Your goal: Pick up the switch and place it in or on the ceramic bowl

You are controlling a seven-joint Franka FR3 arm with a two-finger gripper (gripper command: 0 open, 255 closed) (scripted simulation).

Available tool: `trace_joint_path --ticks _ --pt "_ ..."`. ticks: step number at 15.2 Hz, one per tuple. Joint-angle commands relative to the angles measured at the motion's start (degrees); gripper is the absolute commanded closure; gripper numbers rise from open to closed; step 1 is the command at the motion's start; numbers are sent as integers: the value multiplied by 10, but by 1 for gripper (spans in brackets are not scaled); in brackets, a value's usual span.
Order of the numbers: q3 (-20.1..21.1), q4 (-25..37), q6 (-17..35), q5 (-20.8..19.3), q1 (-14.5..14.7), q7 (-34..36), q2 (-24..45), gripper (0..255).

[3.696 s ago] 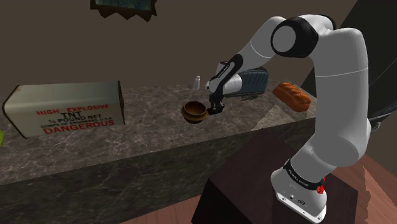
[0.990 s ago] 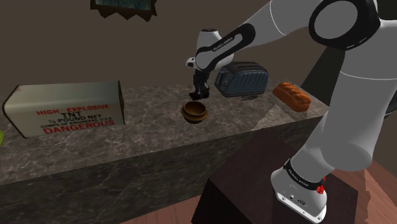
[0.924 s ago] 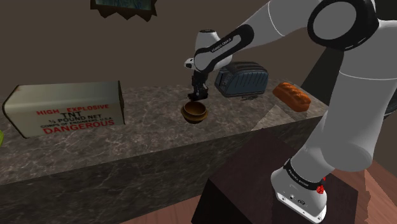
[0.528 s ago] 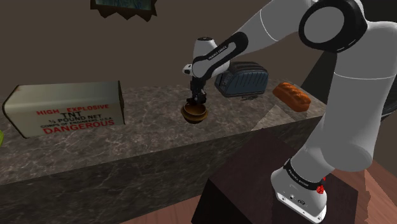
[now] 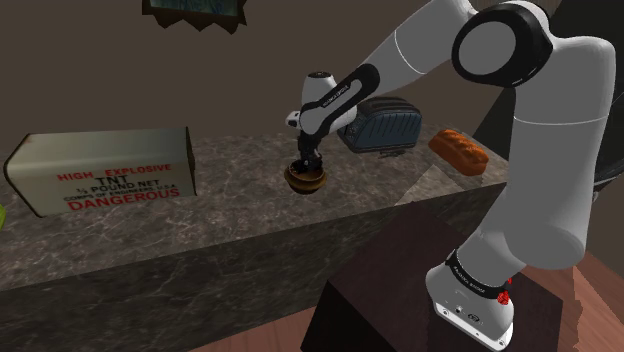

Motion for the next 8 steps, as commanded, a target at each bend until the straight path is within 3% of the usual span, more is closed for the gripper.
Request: trace_joint_path --ticks 1,7,8 --pt "0 -1 3 0 0 0 3 255" --pt "0 -1 3 0 0 0 3 255" --pt "0 -1 3 0 0 0 2 0"
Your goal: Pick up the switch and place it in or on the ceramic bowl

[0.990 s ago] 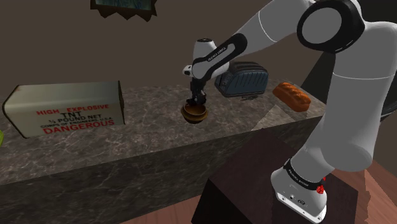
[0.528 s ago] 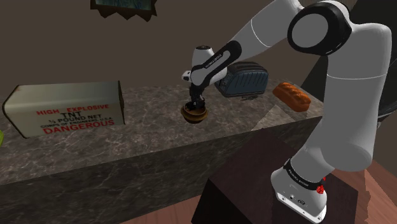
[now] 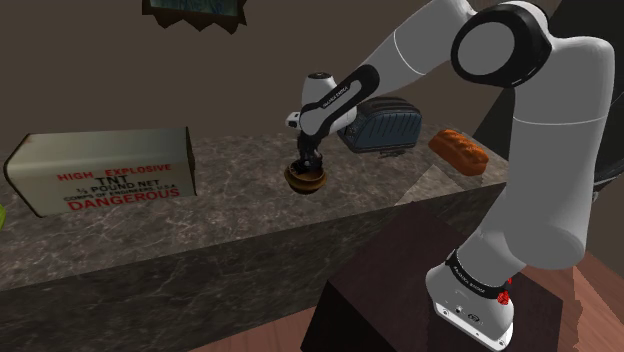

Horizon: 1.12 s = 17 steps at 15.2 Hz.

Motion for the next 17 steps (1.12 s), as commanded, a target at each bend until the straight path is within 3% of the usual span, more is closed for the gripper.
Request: trace_joint_path --ticks 1,5,9,17 --pt "0 0 0 0 0 0 0 0" --pt "0 0 0 0 0 0 0 0" --pt "-6 2 -57 -11 8 7 -55 0" --pt "-6 2 -57 -11 8 7 -55 0"
